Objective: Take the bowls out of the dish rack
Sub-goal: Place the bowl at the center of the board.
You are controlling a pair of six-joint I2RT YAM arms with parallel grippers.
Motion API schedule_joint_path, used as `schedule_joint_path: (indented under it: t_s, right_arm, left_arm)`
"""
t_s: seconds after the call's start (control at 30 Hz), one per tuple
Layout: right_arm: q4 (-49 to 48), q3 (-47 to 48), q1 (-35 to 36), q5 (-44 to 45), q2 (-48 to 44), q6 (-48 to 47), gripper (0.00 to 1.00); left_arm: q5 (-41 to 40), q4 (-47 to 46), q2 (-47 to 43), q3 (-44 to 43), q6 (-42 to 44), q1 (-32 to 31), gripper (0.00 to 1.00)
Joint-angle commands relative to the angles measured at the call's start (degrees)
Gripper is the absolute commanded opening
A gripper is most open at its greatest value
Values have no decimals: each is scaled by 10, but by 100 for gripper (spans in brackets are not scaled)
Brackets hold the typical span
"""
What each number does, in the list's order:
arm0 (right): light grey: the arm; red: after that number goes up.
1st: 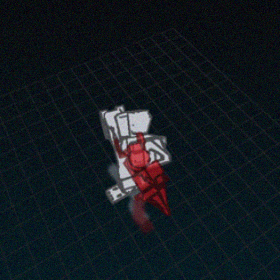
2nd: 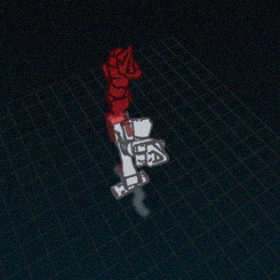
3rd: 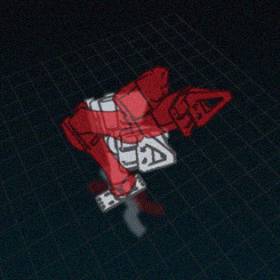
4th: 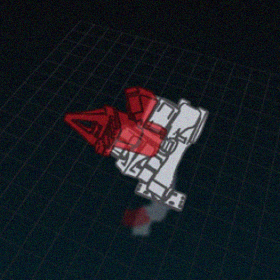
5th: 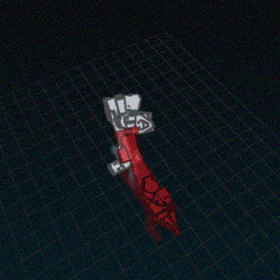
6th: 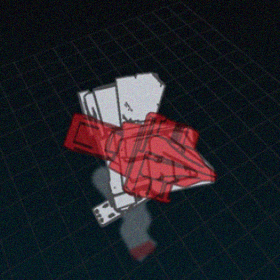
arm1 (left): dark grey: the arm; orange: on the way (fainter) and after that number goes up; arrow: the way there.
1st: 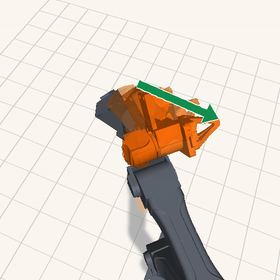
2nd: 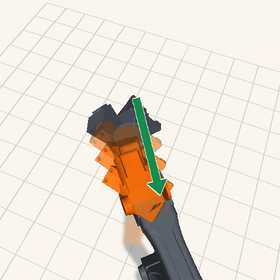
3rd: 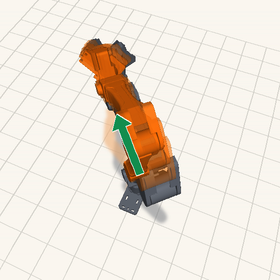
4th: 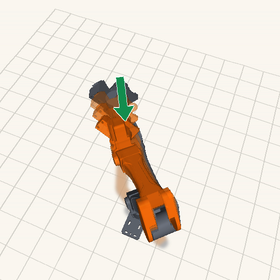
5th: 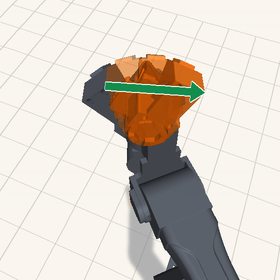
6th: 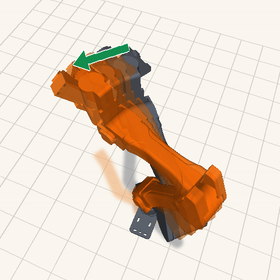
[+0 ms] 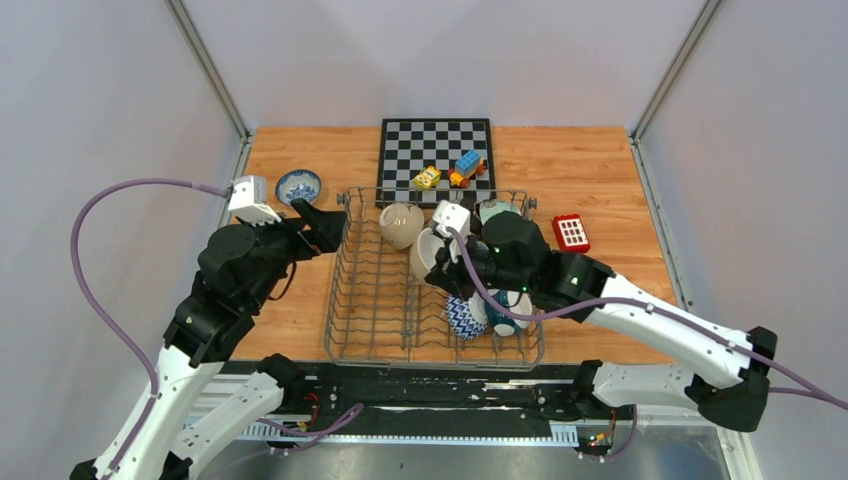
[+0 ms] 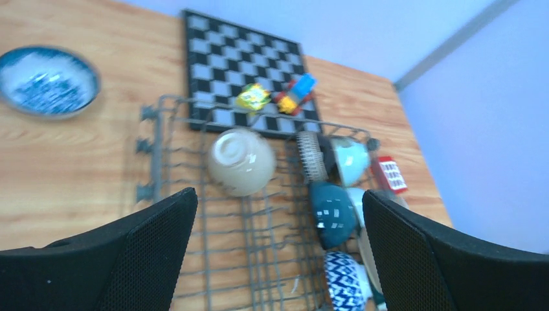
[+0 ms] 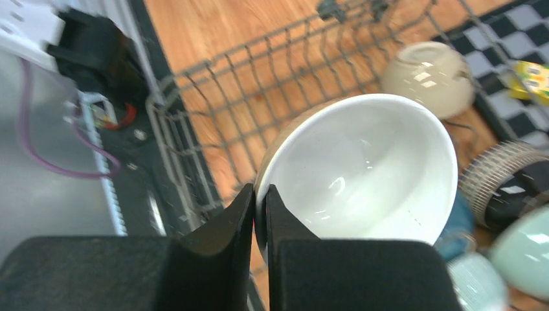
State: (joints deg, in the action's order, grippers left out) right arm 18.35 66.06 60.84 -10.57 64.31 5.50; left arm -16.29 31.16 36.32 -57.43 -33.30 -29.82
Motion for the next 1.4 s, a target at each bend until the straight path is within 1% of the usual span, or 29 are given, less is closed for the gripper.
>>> schedule_joint_path:
  t_s: [0.0, 0.03, 0.1, 0.2, 0.23, 0.33, 0.43, 0.5, 0.57, 0.77, 0.9, 1.03, 1.17, 1.37]
  right_arm:
    - [110, 30, 30, 103, -47, -137, 0]
    - [124, 32, 45, 138, -54, -157, 0]
    - [148, 34, 74, 178, -62, -193, 0]
    - [177, 30, 118, 231, -67, -236, 0]
    - [181, 27, 135, 246, -69, -251, 0]
    - [195, 16, 177, 274, -73, -298, 0]
    - [209, 10, 209, 278, -70, -335, 0]
    - [221, 15, 227, 273, -64, -353, 0]
    - [231, 21, 238, 265, -59, -365, 0]
    - [273, 42, 249, 251, -40, -381, 0]
    - [284, 55, 250, 245, -25, -383, 0]
    - [286, 64, 251, 240, -16, -386, 0]
    - [289, 68, 252, 237, -10, -389, 0]
    - [290, 71, 255, 230, -5, -386, 0]
  left_arm:
    - [148, -95, 1, -14, 58, -3, 100]
    - [173, -91, 16, -24, 54, -3, 100]
    - [229, -65, 60, -49, 45, -3, 100]
    - [275, -24, 121, -77, 45, -12, 100]
    - [271, -15, 132, -82, 52, -24, 100]
    - [212, 2, 160, -99, 80, -116, 100]
    - [129, 55, 213, -153, 115, -223, 100]
    - [92, 97, 252, -191, 127, -260, 100]
    - [79, 126, 274, -212, 130, -271, 99]
    - [67, 199, 317, -263, 154, -275, 87]
    - [60, 249, 347, -297, 167, -286, 81]
    - [65, 271, 366, -310, 175, -299, 72]
    - [71, 285, 385, -324, 185, -318, 66]
    - [52, 301, 411, -337, 189, -328, 59]
